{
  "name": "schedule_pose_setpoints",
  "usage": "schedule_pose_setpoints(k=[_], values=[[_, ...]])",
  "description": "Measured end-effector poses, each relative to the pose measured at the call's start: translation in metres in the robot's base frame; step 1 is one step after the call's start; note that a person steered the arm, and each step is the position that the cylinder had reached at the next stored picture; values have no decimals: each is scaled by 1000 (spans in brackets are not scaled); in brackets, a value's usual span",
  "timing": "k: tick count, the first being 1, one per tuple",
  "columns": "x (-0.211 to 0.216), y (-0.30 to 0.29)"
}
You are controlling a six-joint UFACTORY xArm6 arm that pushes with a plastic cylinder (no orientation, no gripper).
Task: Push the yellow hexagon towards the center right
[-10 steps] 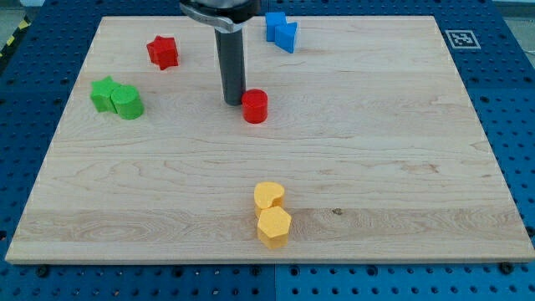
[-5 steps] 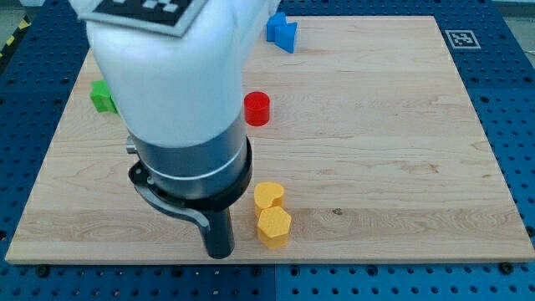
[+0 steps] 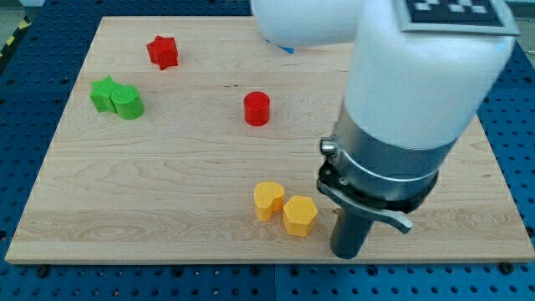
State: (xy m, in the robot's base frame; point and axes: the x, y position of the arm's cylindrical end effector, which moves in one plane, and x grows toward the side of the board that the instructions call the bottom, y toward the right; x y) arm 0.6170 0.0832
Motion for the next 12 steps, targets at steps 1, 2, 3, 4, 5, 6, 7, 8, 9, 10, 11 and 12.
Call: schedule_pose_setpoints(k=[1,2,3,4,5,6,7,8,9,10,11,12], values=[[2,-1],[1,-8],[1,-37],[1,-44],[1,-43],[1,-53],[-1,-75],[-10,-68],[-25,-58],[-50,-51],[-73,-44],[-81,-27]])
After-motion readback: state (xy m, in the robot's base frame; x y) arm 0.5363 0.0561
